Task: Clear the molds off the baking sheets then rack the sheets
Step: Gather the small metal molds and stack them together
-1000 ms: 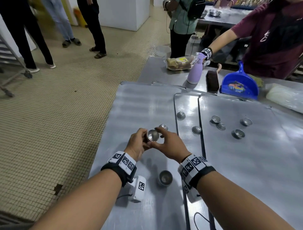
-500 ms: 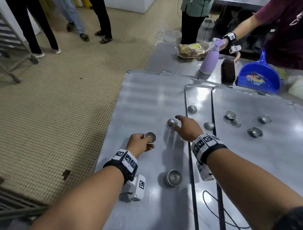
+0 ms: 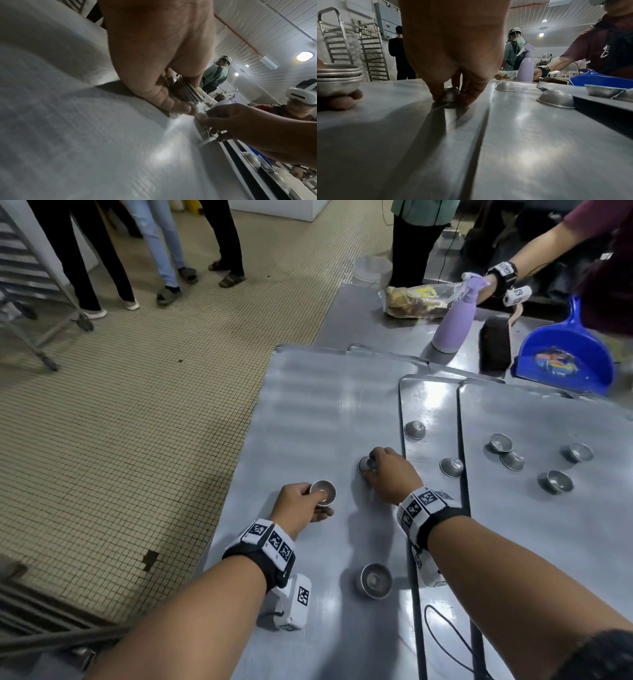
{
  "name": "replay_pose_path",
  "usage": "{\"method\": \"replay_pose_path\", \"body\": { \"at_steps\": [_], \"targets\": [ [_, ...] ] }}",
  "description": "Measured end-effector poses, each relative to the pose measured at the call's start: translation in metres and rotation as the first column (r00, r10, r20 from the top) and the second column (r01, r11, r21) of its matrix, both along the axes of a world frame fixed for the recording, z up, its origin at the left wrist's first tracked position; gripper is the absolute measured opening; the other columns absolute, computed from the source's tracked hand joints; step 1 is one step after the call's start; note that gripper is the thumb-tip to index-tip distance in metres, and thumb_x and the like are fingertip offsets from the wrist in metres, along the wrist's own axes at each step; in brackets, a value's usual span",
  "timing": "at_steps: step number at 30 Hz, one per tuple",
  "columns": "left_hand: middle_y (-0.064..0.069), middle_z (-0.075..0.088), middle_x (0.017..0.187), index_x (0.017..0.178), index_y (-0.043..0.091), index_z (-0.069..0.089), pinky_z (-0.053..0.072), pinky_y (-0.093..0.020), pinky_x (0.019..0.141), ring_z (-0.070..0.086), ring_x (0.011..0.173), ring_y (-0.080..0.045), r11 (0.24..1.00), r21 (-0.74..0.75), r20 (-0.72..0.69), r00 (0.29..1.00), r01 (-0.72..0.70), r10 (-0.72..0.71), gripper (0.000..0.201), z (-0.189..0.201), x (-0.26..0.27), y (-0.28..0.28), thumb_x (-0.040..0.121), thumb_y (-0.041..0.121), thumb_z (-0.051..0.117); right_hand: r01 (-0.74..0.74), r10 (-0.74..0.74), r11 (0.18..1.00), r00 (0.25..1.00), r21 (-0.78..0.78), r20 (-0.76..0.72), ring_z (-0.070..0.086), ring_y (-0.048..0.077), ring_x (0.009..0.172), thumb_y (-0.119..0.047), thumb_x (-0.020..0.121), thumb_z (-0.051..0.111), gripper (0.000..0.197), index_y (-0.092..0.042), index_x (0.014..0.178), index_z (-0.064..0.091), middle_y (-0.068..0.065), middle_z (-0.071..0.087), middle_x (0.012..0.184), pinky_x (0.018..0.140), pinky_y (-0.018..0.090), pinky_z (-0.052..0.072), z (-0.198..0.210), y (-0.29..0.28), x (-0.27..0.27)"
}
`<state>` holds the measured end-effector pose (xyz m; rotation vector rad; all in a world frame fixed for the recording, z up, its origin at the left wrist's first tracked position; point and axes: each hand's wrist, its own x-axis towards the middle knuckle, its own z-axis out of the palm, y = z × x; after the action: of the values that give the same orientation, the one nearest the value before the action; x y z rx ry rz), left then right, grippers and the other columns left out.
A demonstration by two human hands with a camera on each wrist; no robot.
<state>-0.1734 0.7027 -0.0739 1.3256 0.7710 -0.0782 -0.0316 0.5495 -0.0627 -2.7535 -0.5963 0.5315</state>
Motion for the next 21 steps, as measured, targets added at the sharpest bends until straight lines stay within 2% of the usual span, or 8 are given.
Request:
{"method": "replay_pose_path", "body": {
  "at_steps": [2, 4, 6, 8, 10, 15, 19, 21],
  "targets": [
    [-0.022, 0.068, 0.084, 0.099, -0.011, 0.066, 0.057, -0.023, 0.056, 0.07, 0.057, -0.02, 1.0, 0.003, 0.001, 1.0, 0.0, 0.0, 0.015, 0.0, 0.0, 0.0, 0.094, -0.001, 0.056, 0.009, -0.009, 0.999, 1.0, 0.052, 0.002, 0.057, 0.036, 0.112, -0.026, 0.094, 0.057, 0.036, -0.009, 0.126, 0.053, 0.014, 0.057, 0.126, 0.09, 0.039, 0.045, 0.001, -0.003, -0.005],
    [-0.023, 0.068, 0.084, 0.1, -0.013, 0.066, 0.057, -0.023, 0.057, 0.07, 0.057, -0.02, 1.0, 0.007, 0.0, 1.0, 0.002, -0.002, 0.016, 0.0, -0.001, 0.0, 0.094, -0.001, 0.056, -0.004, 0.005, 0.996, 1.0, 0.086, -0.006, 0.056, 0.035, 0.117, -0.024, 0.093, 0.06, 0.051, -0.013, 0.141, 0.046, 0.013, 0.052, 0.134, 0.095, 0.039, 0.045, 0.004, -0.008, -0.011],
    [-0.024, 0.068, 0.084, 0.101, -0.013, 0.066, 0.057, -0.023, 0.056, 0.07, 0.057, -0.021, 1.0, 0.018, -0.001, 1.0, 0.003, -0.003, 0.017, 0.0, -0.001, 0.0, 0.093, -0.002, 0.056, -0.001, 0.001, 0.993, 1.0, 0.118, 0.001, 0.059, 0.034, 0.111, -0.021, 0.088, 0.064, 0.051, -0.016, 0.137, 0.049, 0.011, 0.049, 0.13, 0.093, 0.039, 0.047, 0.004, -0.014, -0.017],
    [-0.024, 0.068, 0.084, 0.1, -0.012, 0.066, 0.056, -0.023, 0.056, 0.071, 0.058, -0.021, 1.0, 0.03, 0.002, 1.0, 0.002, -0.002, 0.017, 0.001, -0.001, 0.0, 0.093, -0.001, 0.055, 0.016, -0.019, 0.989, 1.0, 0.15, 0.015, 0.06, 0.033, 0.102, -0.018, 0.083, 0.063, 0.037, -0.017, 0.12, 0.057, 0.009, 0.052, 0.119, 0.087, 0.038, 0.049, 0.005, -0.019, -0.023],
    [-0.023, 0.069, 0.083, 0.099, -0.011, 0.066, 0.056, -0.023, 0.055, 0.071, 0.058, -0.022, 0.999, 0.045, 0.009, 1.0, 0.001, -0.001, 0.016, 0.001, -0.001, -0.002, 0.093, -0.001, 0.055, 0.029, -0.032, 0.987, 0.999, 0.158, 0.019, 0.061, 0.031, 0.099, -0.021, 0.084, 0.063, 0.029, -0.017, 0.113, 0.059, 0.007, 0.054, 0.116, 0.084, 0.035, 0.047, 0.005, -0.022, -0.029],
    [-0.018, 0.069, 0.078, 0.094, -0.009, 0.067, 0.057, -0.025, 0.056, 0.072, 0.059, -0.022, 0.993, 0.12, 0.036, 0.999, 0.02, -0.024, 0.014, 0.002, -0.005, -0.005, 0.093, -0.001, 0.055, 0.022, -0.022, 0.989, 1.0, 0.146, -0.002, 0.061, 0.026, 0.11, -0.042, 0.088, 0.067, 0.05, -0.022, 0.131, 0.053, 0.004, 0.055, 0.129, 0.089, 0.032, 0.046, 0.005, -0.032, -0.045],
    [-0.015, 0.069, 0.074, 0.088, -0.002, 0.067, 0.058, -0.027, 0.058, 0.073, 0.062, -0.025, 0.985, 0.169, 0.061, 0.997, 0.027, -0.038, 0.011, 0.002, -0.009, -0.007, 0.093, 0.0, 0.058, 0.001, 0.0, 0.995, 1.0, 0.096, -0.014, 0.057, 0.028, 0.118, -0.039, 0.09, 0.064, 0.056, -0.017, 0.14, 0.049, 0.009, 0.057, 0.131, 0.094, 0.033, 0.044, 0.013, -0.035, -0.053],
    [-0.015, 0.069, 0.075, 0.088, -0.002, 0.067, 0.057, -0.026, 0.057, 0.072, 0.063, -0.025, 0.985, 0.172, 0.058, 0.997, 0.029, -0.04, 0.01, 0.003, -0.009, -0.008, 0.093, 0.001, 0.058, -0.007, 0.008, 0.999, 1.0, 0.049, -0.021, 0.057, 0.03, 0.115, -0.037, 0.091, 0.063, 0.05, -0.013, 0.134, 0.054, 0.01, 0.057, 0.126, 0.092, 0.034, 0.043, 0.015, -0.038, -0.056]
  ]
}}
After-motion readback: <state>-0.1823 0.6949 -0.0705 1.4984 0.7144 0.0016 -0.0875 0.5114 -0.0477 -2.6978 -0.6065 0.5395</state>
